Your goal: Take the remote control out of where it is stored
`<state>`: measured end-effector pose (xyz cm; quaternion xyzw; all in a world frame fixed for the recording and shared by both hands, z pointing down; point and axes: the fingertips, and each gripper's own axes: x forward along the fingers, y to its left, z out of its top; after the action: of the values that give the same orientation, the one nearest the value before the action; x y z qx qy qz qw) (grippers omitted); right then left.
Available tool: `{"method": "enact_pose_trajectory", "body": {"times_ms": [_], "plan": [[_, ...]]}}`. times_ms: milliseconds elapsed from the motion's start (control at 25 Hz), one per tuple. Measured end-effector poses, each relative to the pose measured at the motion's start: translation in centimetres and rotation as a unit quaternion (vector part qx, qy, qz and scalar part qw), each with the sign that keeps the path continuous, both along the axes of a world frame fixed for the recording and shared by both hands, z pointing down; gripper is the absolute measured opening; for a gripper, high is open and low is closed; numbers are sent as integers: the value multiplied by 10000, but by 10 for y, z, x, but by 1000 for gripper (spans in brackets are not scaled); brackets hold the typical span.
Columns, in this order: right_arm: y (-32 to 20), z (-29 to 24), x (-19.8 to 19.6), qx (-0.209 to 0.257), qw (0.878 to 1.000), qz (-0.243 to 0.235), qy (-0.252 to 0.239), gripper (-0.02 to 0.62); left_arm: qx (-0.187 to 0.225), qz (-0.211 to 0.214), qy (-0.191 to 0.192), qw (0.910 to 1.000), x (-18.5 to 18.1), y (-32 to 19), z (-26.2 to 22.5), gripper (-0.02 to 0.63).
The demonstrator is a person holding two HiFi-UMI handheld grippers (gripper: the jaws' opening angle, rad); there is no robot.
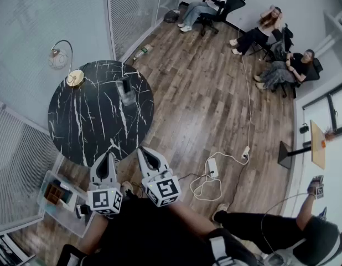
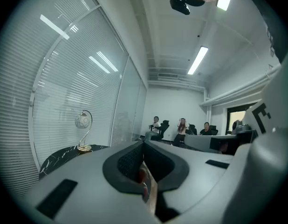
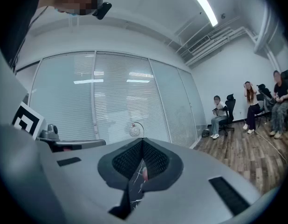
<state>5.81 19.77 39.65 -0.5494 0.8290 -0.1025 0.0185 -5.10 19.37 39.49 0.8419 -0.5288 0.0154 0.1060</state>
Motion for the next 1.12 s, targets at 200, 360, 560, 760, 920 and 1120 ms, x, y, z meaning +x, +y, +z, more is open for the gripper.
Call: {"method": "enact_pose_trajectory", "body": {"times_ms": [200, 360, 560, 760, 920, 1120], "plan": [[0, 3, -6, -37, 10000, 53, 33, 2, -29, -4, -24, 10000, -11, -2, 2, 9], [0, 9, -15, -113, 9999, 84, 59, 2, -70, 33, -13, 10000, -21, -5, 6, 8], [3, 12, -23, -141, 9996, 223, -53, 2, -71, 152, -20, 9999, -30, -5, 8, 8], [1, 15, -36, -137, 9993, 335, -63, 2, -40, 290, -61, 9996, -42, -7, 8, 8], [1, 13, -50, -89, 9990, 422, -69, 2, -37, 402, -53, 9992, -55, -8, 9, 9], [-1, 11, -59, -11, 9981, 613, -11, 2, -26, 520, 11, 9986, -67, -13, 12, 8]]}}
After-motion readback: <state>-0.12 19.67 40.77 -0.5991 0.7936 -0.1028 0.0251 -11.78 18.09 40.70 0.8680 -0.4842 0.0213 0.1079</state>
